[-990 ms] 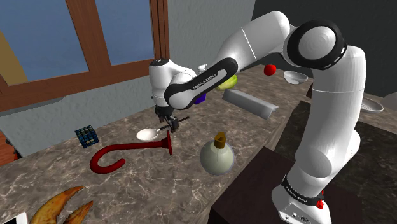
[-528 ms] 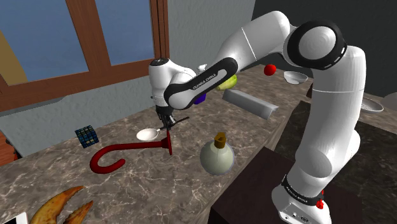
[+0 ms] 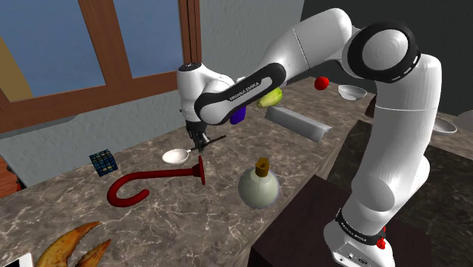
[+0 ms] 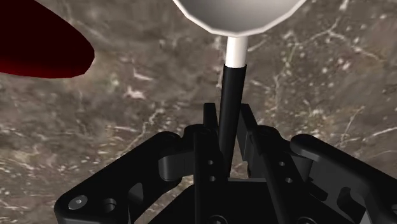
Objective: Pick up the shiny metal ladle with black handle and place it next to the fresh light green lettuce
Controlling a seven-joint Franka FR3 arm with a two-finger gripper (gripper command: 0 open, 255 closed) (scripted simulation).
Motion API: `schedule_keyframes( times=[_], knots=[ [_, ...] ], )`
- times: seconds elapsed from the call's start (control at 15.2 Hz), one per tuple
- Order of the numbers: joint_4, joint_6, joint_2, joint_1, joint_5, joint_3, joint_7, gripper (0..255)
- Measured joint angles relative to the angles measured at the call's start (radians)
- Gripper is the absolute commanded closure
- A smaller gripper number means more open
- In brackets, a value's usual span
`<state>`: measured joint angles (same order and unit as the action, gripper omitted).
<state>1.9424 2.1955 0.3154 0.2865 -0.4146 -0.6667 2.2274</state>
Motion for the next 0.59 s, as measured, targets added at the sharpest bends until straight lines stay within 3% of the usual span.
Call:
schedule_keyframes(
  times=[0.59],
  knots=[
    [-0.05,-0.092,-0.062,0.017,0.063,-0.025,-0.049,255]
  ],
)
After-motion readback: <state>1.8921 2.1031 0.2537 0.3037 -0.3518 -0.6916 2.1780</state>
